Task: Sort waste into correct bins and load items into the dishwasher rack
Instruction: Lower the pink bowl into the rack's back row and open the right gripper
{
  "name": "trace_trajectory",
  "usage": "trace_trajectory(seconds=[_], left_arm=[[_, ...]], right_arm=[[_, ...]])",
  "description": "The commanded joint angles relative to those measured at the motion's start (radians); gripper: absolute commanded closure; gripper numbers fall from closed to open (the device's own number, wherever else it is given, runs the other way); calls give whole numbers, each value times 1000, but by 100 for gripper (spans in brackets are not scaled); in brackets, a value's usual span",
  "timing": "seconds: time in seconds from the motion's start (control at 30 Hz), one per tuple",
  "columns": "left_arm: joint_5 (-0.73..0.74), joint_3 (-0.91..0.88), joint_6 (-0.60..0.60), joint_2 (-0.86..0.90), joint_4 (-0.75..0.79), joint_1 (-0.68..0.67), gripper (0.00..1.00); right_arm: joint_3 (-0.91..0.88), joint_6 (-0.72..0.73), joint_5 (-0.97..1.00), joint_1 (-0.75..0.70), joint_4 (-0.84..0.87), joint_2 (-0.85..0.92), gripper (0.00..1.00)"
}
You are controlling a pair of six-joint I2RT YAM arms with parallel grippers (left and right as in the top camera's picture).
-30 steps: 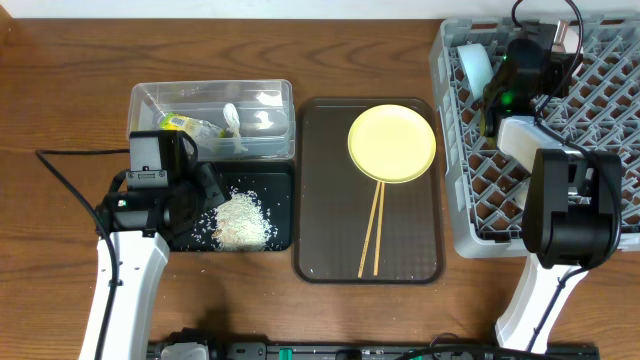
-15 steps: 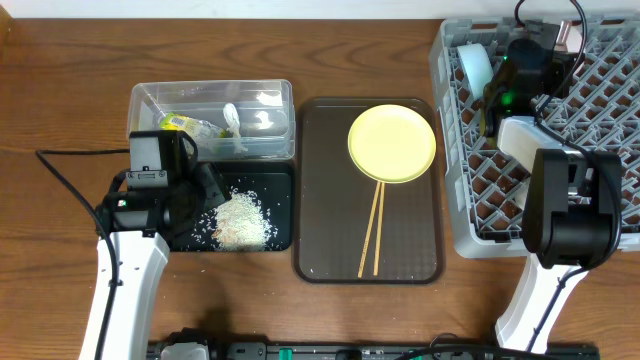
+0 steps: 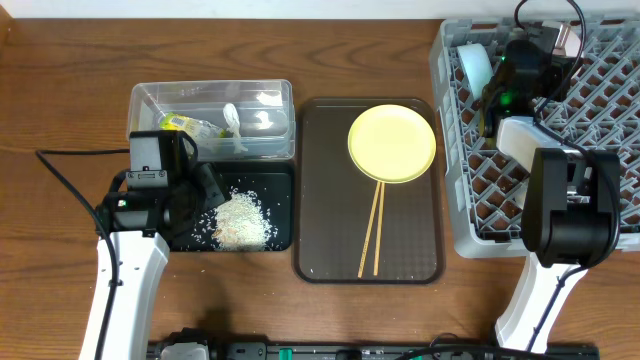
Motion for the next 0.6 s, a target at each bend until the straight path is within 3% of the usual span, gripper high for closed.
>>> trace_trajectory(seconds=[0.0,0.27,0.43,0.57], left_arm=[[-9,2,18,6,-3,3,45],[-9,2,18,6,-3,3,45],[-9,2,18,6,-3,3,45],[-9,2,18,6,-2,3,45]], right_arm=[[-6,25,2,18,13,31,98],[-6,21,34,43,44,31,99],[-6,-105,70,21,216,31,99],[-5,-140,69,0,233,31,99]])
